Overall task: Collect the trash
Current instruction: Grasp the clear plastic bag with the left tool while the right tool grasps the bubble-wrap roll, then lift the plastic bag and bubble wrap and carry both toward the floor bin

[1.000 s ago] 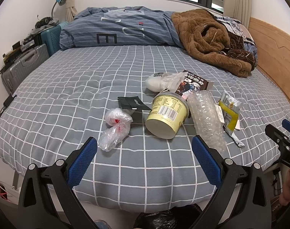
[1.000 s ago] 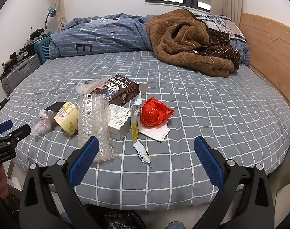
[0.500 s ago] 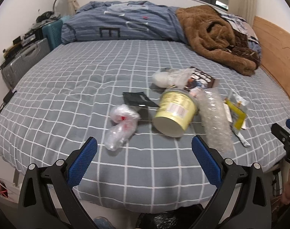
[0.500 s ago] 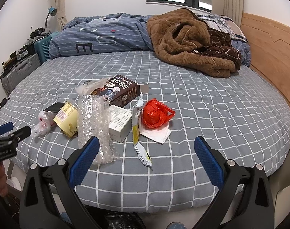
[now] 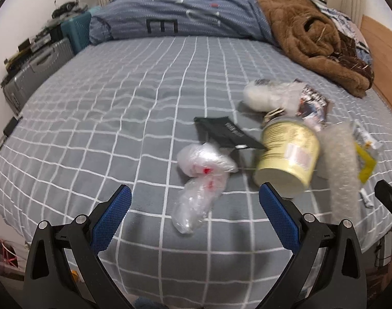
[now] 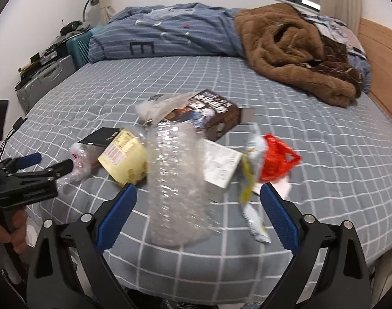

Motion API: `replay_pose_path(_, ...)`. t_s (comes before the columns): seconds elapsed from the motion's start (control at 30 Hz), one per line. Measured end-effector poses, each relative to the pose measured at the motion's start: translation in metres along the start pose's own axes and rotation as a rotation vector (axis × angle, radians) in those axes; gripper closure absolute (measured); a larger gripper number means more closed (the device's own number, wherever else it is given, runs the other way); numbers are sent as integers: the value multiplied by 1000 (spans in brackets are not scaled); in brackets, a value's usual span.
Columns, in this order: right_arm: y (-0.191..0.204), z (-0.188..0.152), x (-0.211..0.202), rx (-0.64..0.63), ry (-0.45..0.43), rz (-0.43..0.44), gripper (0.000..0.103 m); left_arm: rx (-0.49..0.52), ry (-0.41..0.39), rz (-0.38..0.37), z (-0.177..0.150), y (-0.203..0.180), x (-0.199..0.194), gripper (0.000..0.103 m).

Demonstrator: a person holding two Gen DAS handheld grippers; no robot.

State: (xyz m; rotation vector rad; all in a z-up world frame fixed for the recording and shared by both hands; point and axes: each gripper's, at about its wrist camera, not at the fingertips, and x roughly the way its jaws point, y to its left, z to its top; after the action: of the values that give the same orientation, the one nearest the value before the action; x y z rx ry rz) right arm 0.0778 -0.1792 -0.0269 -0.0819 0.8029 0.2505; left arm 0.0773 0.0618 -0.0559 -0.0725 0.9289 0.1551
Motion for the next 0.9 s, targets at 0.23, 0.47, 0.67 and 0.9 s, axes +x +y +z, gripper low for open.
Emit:
replay_pose_path(0.23, 13, 2, 38, -4, 65, 3, 15, 13, 38, -11, 6, 5, 26, 11)
replay_pose_path(0.47, 15, 4, 62, -3, 104, 14, 25, 3, 80, -40, 10, 4, 49, 28)
replay_pose_path(0.67, 12, 4, 66, 7, 108, 16, 42, -11, 114, -72, 11, 0, 60, 54)
replay_pose_path(0.9, 2, 5, 62, 44, 114, 35, 70, -60, 114, -94, 9, 5, 56, 58)
